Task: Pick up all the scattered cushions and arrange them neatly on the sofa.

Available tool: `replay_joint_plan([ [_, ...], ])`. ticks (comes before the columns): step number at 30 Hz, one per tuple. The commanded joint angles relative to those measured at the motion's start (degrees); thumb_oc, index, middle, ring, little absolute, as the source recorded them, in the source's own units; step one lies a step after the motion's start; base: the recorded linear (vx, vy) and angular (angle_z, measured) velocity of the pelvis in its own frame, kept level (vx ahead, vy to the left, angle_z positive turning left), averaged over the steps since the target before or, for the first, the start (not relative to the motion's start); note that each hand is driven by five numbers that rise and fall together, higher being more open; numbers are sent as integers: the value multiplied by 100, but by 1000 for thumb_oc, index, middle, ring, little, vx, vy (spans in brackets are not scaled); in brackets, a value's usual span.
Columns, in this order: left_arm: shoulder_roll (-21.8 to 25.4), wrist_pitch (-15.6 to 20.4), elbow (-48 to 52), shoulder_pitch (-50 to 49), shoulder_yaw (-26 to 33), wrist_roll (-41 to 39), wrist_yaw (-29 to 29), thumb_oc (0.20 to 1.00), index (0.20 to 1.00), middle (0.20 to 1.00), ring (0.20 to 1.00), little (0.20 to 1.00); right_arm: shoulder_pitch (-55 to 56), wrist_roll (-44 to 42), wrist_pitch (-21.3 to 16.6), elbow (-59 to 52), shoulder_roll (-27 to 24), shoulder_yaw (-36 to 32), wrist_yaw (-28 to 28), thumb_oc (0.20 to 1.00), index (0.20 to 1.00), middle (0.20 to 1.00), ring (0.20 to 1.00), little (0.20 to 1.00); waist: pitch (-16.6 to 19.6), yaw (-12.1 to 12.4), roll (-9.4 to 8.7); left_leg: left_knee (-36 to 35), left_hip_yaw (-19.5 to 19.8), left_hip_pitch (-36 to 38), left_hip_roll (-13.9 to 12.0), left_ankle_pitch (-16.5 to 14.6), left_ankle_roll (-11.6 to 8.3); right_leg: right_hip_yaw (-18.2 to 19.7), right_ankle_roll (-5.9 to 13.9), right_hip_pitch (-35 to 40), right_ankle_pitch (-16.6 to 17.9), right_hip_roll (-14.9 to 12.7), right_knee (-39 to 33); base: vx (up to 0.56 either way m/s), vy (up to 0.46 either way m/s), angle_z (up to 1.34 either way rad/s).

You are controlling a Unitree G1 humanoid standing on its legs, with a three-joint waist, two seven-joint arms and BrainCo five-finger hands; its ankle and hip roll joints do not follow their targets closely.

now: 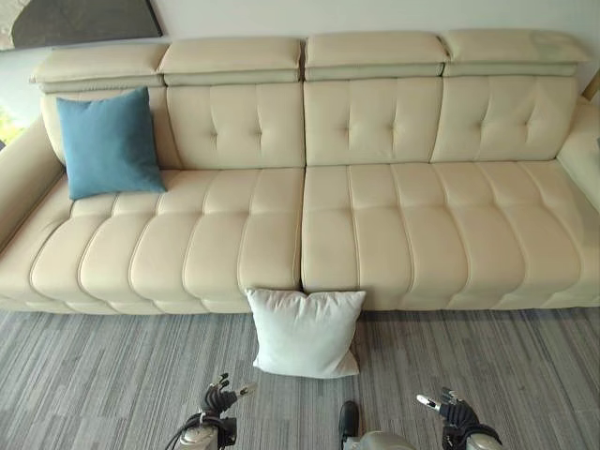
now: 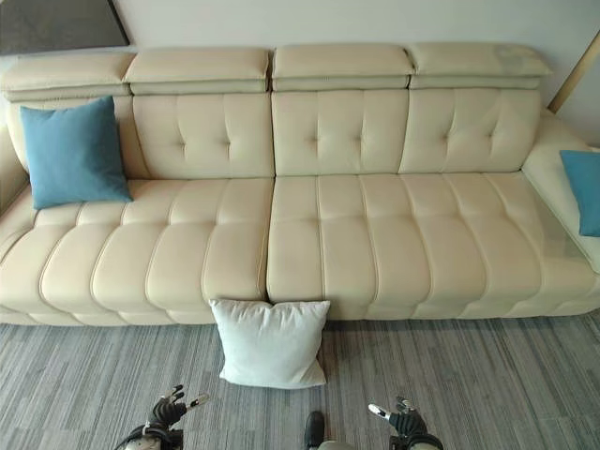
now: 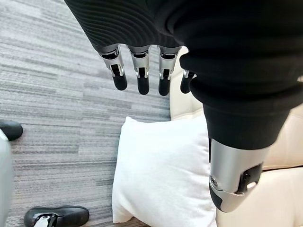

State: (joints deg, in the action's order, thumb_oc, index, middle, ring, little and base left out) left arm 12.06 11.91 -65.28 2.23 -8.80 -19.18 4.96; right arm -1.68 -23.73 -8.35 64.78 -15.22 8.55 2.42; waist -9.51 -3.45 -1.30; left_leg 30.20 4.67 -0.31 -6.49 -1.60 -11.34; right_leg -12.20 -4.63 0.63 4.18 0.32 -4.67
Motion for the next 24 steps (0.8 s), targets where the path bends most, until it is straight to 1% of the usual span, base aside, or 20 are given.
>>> replay_joint_plan([
  [1, 243, 150, 362, 135, -92, -109, 63, 1000, 1000, 1000, 1000, 1000, 7, -161, -108, -22, -118, 128, 78, 1000, 1000, 1000, 1000, 1000, -165, 12, -66, -1833, -772, 213, 84, -16, 532, 235, 808, 10, -674, -596, 449, 133, 52, 14],
  [2, 238, 145, 342, 130, -114, -76, 62, 1000, 1000, 1000, 1000, 1000, 3, -145, -107, -18, -133, 139, 82, 1000, 1000, 1000, 1000, 1000, -146, 38, -88, -2067, -857, 157, 55, -116, 550, 229, 847, 75, -688, -626, 392, 180, 105, 8],
  [3, 223, 131, 350, 106, -154, -76, 71, 1000, 1000, 1000, 1000, 1000, -3, -105, -108, -23, -168, 148, 119, 1000, 1000, 1000, 1000, 1000, -135, 96, -50, -2595, -853, -77, -91, 145, 542, 219, 896, 203, -745, -629, 313, 161, 123, 4],
  [4, 214, 125, 374, 97, -177, -90, 75, 1000, 1000, 1000, 1000, 1000, -10, -79, -109, -34, -182, 163, 143, 1000, 1000, 1000, 1000, 1000, -147, 127, -15, -2804, -819, -183, -144, 334, 511, 232, 900, 254, -779, -608, 294, 170, 175, 3],
  [5, 220, 123, 339, 116, -184, -105, 108, 1000, 1000, 1000, 1000, 1000, -18, -58, -87, -49, -186, 182, 165, 1000, 1000, 1000, 1000, 1000, -178, 162, 13, -3014, -793, -324, -205, 588, 462, 284, 918, 352, -835, -594, 288, 160, 208, -14],
  [7, 203, 99, 191, 36, -152, -67, 66, 1000, 1000, 1000, 1000, 1000, 28, 72, -51, -17, -181, 216, 132, 1000, 1000, 1000, 1000, 1000, -71, 178, 66, -3308, -792, -141, -187, 578, 460, 379, 976, 464, -852, -612, 268, 159, 221, -39],
  [9, 191, 96, 42, -43, -113, -4, 40, 1000, 1000, 1000, 1000, 1000, 66, 163, -27, 21, -142, 219, 108, 1000, 1000, 1000, 1000, 1000, 73, 167, 88, -3440, -836, 79, -94, 494, 503, 427, 1049, 537, -771, -708, 187, 143, 215, -47],
  [13, 250, 92, 9, -52, -79, 74, 26, 1000, 1000, 1000, 1000, 1000, 93, 231, -4, 49, -32, 311, 67, 1000, 1000, 1000, 1000, 1000, 143, 194, 21, -3466, -972, 257, 9, 364, 591, 514, 1157, 576, -653, -844, 89, 81, 157, -13],
  [18, 307, 61, -62, -28, -80, 150, 33, 1000, 1000, 1000, 1000, 1000, 47, 255, 22, 17, 104, 392, 76, 1000, 1000, 1000, 1000, 1000, 131, 214, -58, -3520, -1098, 361, 182, 186, 731, 583, 1305, 528, -546, -995, 39, 35, 120, -8],
  [19, 268, 73, -113, 138, -52, -45, 159, 1000, 1000, 1000, 1000, 1000, -177, 168, -22, -67, 129, 388, 246, 1000, 1000, 1000, 1000, 1000, -55, 234, -54, -3473, -1098, 193, 207, 203, 748, 598, 1329, 321, -516, -1046, 87, -245, 50, -27],
  [20, 209, 161, -120, 451, -84, -392, 407, 1000, 1000, 1000, 1000, 1000, -539, 32, -100, -213, 145, 445, 459, 1000, 1000, 1000, 1000, 1000, -350, 242, -65, -3262, -1070, -185, 202, 217, 748, 657, 1326, -51, -475, -1089, 221, -579, -17, -9],
  [21, 141, 303, -73, 978, -221, -740, 692, 1000, 1000, 1000, 1000, 1000, -1121, -127, -218, -392, 167, 600, 768, 1000, 1000, 1000, 1000, 1000, -735, 248, -85, -2814, -1037, -874, 165, 216, 729, 732, 1292, -693, -405, -1138, 514, -726, -39, 9],
  [22, 169, 364, -79, 1431, -421, -891, 824, 1000, 1000, 1000, 1000, 1000, -1715, -145, -263, -558, 139, 807, 1047, 1000, 1000, 1000, 1000, 1000, -951, 251, -89, -2410, -1014, -1588, 156, 199, 722, 815, 1250, -1410, -353, -1143, 854, -722, -30, 19],
  [23, 374, 408, -86, 2010, -605, -965, 981, 1000, 1000, 1000, 1000, 1000, -2492, -111, -354, -816, 16, 1056, 1359, 1000, 1000, 1000, 1000, 1000, -1157, 259, -87, -1993, -995, -2386, 143, 184, 701, 938, 1232, -2207, -349, -1115, 1239, -475, -4, 17],
  [24, 484, 390, -156, 2276, -658, -933, 1034, 1000, 1000, 1000, 1000, 1000, -2810, -113, -378, -828, -72, 1107, 1473, 1000, 1000, 1000, 1000, 1000, -1245, 251, -91, -1864, -990, -2632, 125, 178, 693, 941, 1243, -2451, -357, -1109, 1343, -337, 13, -11],
])
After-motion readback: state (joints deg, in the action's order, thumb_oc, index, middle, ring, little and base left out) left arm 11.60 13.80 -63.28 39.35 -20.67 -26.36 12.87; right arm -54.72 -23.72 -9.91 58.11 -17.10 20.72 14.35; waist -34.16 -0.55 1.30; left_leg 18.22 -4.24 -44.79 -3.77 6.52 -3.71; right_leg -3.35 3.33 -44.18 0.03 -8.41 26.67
